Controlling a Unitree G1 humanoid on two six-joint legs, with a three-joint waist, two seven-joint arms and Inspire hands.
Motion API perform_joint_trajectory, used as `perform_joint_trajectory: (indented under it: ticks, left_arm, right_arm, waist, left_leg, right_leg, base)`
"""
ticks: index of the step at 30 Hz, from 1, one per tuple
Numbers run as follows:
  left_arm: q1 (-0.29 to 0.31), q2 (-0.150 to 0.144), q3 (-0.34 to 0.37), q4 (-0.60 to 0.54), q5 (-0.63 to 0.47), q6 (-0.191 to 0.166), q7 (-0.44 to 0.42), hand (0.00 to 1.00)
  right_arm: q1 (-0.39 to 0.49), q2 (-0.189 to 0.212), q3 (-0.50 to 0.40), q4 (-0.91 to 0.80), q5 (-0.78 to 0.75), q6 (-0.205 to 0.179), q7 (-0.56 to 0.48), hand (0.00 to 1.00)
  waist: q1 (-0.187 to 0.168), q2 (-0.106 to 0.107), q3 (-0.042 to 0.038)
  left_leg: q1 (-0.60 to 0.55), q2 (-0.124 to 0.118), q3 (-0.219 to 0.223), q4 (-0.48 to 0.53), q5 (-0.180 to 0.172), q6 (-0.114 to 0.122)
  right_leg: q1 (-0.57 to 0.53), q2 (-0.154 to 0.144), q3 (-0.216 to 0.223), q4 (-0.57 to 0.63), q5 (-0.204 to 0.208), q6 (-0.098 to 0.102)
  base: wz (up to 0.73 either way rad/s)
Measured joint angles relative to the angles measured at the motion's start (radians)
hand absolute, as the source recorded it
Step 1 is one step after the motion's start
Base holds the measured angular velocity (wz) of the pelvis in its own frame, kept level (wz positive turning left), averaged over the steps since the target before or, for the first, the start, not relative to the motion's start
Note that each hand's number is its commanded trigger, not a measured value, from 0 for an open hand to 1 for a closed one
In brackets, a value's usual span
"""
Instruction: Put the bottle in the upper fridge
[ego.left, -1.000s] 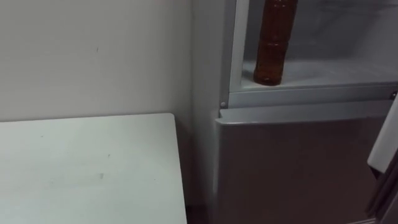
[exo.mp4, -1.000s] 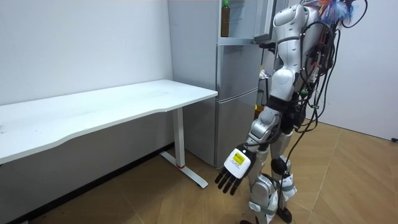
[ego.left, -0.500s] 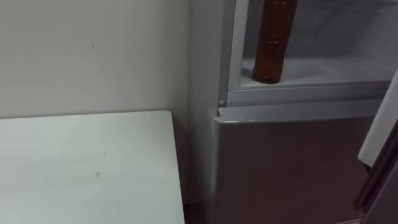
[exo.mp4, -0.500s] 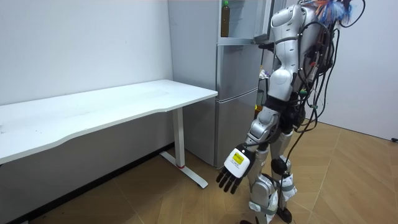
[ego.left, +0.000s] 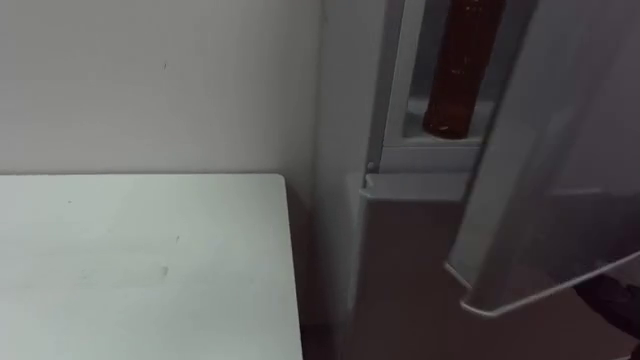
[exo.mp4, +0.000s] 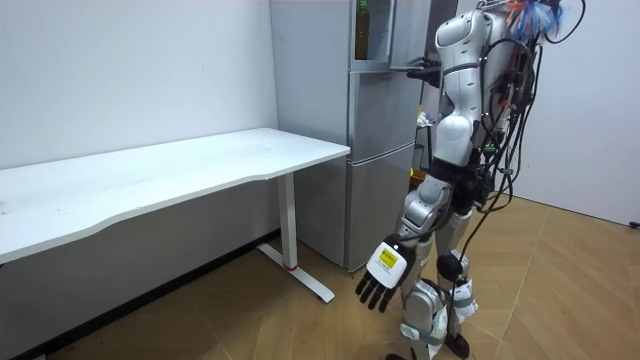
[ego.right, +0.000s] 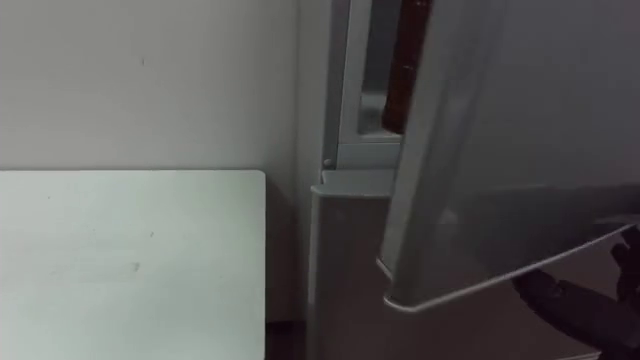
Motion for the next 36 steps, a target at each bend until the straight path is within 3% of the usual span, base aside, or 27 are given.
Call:
perform_joint_trajectory:
  ticks: [8,10,11,14,18,30,36]
  left_arm:
    - [0.001,0.001,0.001,0.0,0.0,0.002,-0.002,0.0]
    - [0.0,0.005,0.001,-0.008,0.0,0.002,-0.001,0.0]
    - [0.0,0.006,0.001,-0.012,0.0,0.002,0.0,0.0]
    - [0.002,0.005,-0.002,-0.02,0.0,0.006,0.001,0.0]
    - [-0.012,0.005,-0.006,-0.022,0.0,0.008,0.014,0.0]
    - [-0.005,0.005,-0.009,-0.023,0.001,0.011,0.033,0.0]
    - [-0.019,0.009,-0.044,-0.027,0.024,0.026,0.031,0.0]
  right_arm:
    - [-0.043,-0.004,0.029,-0.02,-0.034,-0.001,0.092,0.0]
    - [-0.098,-0.01,0.036,-0.042,-0.035,-0.035,0.13,0.0]
    - [-0.111,-0.012,0.038,-0.047,-0.036,-0.042,0.135,0.0]
    - [-0.115,-0.012,0.038,-0.052,-0.036,-0.05,0.143,0.0]
    - [-0.125,-0.012,0.04,-0.053,-0.036,-0.084,0.195,0.0]
    - [-0.136,-0.012,0.077,-0.068,-0.033,-0.089,0.255,0.0]
    - [-0.156,-0.01,0.08,-0.06,-0.015,-0.09,0.313,0.0]
  waist:
    - [0.02,-0.006,-0.0014]
    - [0.02,-0.013,-0.0051]
    - [0.02,-0.011,-0.0016]
    - [0.02,-0.019,-0.0028]
    - [0.023,-0.006,-0.0024]
    - [0.023,0.01,-0.0025]
    - [0.023,0.017,-0.0026]
  left_leg:
    - [-0.002,0.0,-0.011,0.001,0.001,-0.002]
    - [-0.002,0.0,-0.021,0.006,0.001,-0.002]
    - [-0.002,0.0,-0.023,0.008,0.0,-0.002]
    - [0.0,0.001,-0.036,0.019,-0.006,-0.004]
    - [-0.002,0.001,-0.049,0.019,-0.011,-0.003]
    - [0.0,0.001,-0.052,0.019,-0.011,-0.003]
    - [-0.004,0.0,-0.063,0.021,-0.011,-0.003]
  right_leg:
    - [0.015,0.0,-0.013,-0.01,0.0,0.0]
    - [0.023,0.0,-0.018,-0.023,0.001,0.001]
    - [0.027,0.0,-0.022,-0.025,0.001,0.001]
    - [0.045,0.0,-0.034,-0.039,0.003,0.003]
    - [0.054,0.0,-0.044,-0.039,0.006,0.004]
    - [0.066,0.0,-0.051,-0.041,0.007,0.004]
    - [0.072,-0.002,-0.069,-0.047,0.007,0.004]
  base:
    - [0.04]
    - [0.12]
    - [0.18]
    - [0.13]
    - [0.07]
    - [0.0]
    - [0.06]
